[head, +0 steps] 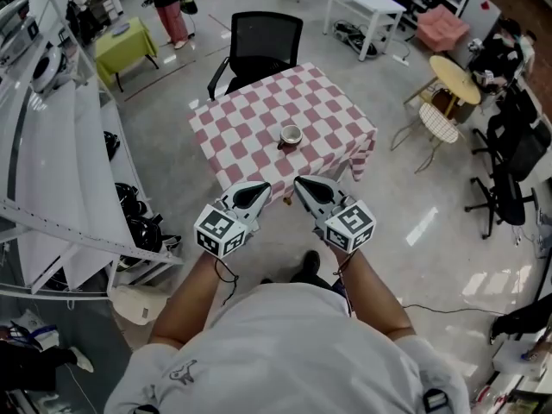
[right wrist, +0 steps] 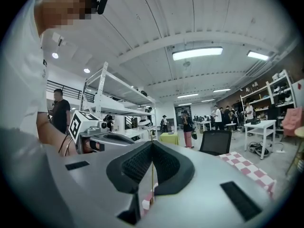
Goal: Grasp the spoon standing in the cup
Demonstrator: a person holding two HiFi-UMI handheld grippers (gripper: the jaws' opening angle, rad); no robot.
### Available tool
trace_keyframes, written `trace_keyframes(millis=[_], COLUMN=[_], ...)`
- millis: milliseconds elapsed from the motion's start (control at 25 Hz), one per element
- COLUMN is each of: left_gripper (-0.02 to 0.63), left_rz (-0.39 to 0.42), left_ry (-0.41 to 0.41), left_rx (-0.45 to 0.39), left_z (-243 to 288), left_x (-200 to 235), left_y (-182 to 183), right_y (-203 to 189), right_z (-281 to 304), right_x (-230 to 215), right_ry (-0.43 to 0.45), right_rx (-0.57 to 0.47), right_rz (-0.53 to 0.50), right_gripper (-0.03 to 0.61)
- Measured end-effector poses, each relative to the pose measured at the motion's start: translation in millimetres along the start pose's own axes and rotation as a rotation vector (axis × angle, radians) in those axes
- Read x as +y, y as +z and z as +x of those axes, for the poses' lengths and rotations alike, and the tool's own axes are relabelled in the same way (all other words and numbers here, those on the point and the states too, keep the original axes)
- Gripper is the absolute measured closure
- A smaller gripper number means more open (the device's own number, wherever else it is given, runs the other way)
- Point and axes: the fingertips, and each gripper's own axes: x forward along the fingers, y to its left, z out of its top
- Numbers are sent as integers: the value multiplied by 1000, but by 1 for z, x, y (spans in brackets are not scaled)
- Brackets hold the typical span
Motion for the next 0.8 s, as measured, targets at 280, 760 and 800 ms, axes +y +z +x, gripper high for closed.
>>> trace_keyframes(millis=[280,760,800], left_gripper=[603,603,603], left_rz=[-6,1,2], left_ry=[0,-27,-26], left_rx=[-20,-38,-39], left_z=[-10,-15,-16], left_x=[4,2,3], left_y=[2,2,3], right_y=[-2,5,6], right_z=[1,4,4], right_x=[10,25,25], right_ry=[-20,-27,-27], right_rx=[2,-8,-8], right_rz=[10,-3,-4], right_gripper=[546,546,546])
